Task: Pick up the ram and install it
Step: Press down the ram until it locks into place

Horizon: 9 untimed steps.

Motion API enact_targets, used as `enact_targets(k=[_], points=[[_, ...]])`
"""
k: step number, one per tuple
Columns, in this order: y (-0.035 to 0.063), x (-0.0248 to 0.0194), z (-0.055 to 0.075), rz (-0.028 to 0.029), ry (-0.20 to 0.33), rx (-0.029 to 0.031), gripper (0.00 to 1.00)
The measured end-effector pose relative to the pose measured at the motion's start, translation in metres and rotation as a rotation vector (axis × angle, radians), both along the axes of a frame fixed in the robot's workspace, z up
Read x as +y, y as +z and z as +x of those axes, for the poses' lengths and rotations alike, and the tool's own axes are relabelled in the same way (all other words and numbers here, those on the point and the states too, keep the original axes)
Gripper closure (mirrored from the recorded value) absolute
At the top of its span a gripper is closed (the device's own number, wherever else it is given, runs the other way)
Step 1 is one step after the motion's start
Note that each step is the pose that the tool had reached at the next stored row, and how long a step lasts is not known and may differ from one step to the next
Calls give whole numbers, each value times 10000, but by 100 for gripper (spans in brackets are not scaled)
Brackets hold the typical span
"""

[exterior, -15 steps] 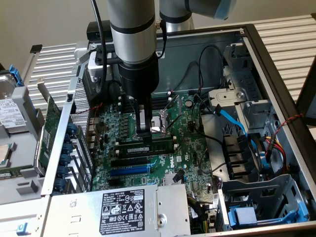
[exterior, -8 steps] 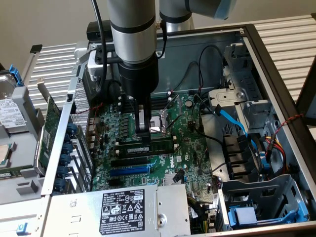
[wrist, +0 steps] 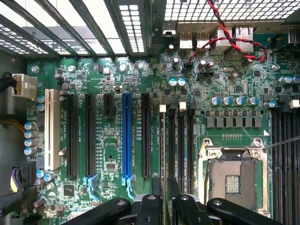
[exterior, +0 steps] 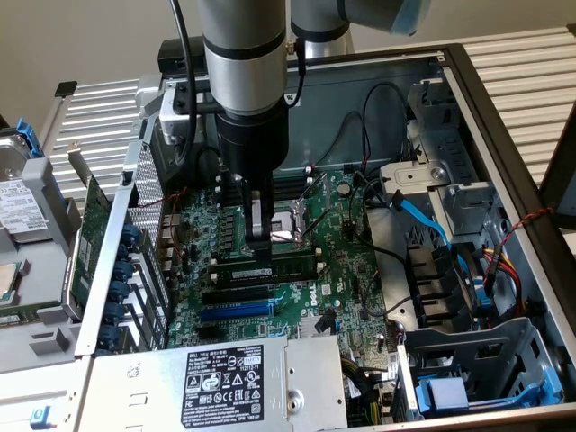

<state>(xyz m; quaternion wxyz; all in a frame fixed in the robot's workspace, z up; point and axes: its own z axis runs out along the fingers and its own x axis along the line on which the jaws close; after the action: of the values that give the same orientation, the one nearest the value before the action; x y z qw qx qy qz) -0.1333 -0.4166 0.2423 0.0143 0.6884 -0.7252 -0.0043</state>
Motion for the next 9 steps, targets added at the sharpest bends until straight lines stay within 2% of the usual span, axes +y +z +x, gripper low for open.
enact_targets(k=[3, 4, 9], points=[[0, 0, 3, 0, 1, 62, 82], [0, 0, 6, -1, 0, 67, 89], [-7, 1, 18, 1, -2, 67, 90]])
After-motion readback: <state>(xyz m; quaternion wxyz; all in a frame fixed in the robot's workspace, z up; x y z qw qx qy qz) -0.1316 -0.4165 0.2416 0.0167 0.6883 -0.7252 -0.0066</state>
